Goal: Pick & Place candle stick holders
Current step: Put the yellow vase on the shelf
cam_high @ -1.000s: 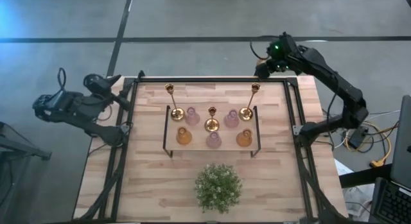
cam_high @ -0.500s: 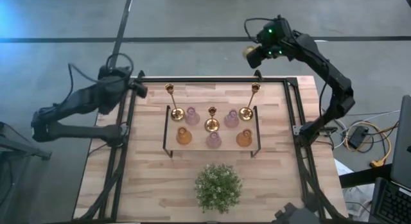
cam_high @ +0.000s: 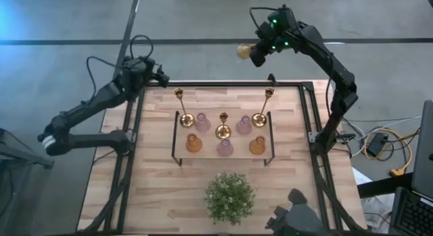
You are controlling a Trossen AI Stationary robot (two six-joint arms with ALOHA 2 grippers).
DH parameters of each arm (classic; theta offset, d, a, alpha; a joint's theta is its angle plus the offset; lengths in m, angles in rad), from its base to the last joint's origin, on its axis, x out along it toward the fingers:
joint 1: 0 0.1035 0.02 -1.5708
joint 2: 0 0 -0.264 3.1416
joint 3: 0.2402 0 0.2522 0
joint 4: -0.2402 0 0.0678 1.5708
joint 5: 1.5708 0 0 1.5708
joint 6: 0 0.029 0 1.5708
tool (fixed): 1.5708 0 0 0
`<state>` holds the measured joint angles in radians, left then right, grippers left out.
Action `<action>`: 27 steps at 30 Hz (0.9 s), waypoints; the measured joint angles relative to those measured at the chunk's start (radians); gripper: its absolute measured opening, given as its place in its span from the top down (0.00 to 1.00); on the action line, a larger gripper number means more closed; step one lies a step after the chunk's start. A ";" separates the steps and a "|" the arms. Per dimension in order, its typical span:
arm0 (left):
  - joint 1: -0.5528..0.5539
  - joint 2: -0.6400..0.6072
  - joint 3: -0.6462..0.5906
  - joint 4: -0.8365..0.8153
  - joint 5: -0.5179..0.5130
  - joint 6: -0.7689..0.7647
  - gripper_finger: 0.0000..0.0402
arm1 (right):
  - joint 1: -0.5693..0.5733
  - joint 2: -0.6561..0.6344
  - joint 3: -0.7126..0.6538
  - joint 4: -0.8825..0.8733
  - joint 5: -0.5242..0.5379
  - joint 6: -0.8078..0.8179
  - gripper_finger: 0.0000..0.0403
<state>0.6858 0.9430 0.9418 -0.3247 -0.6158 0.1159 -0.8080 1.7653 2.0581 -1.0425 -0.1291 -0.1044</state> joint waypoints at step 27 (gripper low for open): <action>0.248 0.354 0.096 0.215 0.772 0.259 0.34 | 0.137 0.259 0.291 -0.176 -0.145 -0.030 0.95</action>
<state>0.9342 1.2972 1.0377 -0.1096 0.1564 0.3753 -0.6710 2.0243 2.3487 -1.2182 -0.2742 -0.1346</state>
